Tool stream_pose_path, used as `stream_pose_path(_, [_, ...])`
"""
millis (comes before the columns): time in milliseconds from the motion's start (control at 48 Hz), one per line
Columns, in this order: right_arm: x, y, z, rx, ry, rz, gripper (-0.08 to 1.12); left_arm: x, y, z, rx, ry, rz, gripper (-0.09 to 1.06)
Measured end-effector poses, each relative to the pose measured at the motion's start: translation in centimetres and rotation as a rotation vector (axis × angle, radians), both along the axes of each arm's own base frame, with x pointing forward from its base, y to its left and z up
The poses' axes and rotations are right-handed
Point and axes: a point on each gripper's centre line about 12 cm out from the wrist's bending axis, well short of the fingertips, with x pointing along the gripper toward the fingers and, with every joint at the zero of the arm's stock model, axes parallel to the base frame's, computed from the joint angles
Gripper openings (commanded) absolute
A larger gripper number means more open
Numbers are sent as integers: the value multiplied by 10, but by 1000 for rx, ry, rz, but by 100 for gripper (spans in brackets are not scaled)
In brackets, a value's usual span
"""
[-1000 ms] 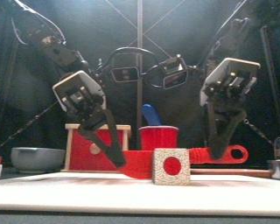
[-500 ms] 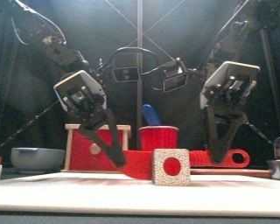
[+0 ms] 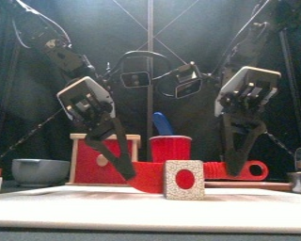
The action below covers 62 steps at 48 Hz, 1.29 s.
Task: Cut the sushi into 4 pieces with the knife
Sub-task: Cut the sushi into 4 pieces
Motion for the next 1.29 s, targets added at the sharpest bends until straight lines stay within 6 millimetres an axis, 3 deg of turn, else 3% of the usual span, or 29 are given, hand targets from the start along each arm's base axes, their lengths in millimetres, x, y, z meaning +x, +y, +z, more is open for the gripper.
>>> stream_pose_path(396, [0, -19, 0, -16, -1, -35, 19, 2, 27, 1, 41, -5, 22, 26])
stream_pose_path(1000, [-3, -34, 2, -37, -1, -58, 19, 8, 48, 11, 76, -48, 38, 26])
stream_pose_path(1292, [-10, -34, 29, -26, -77, -70, 19, 6, 48, 37, 77, -112, 38, 26])
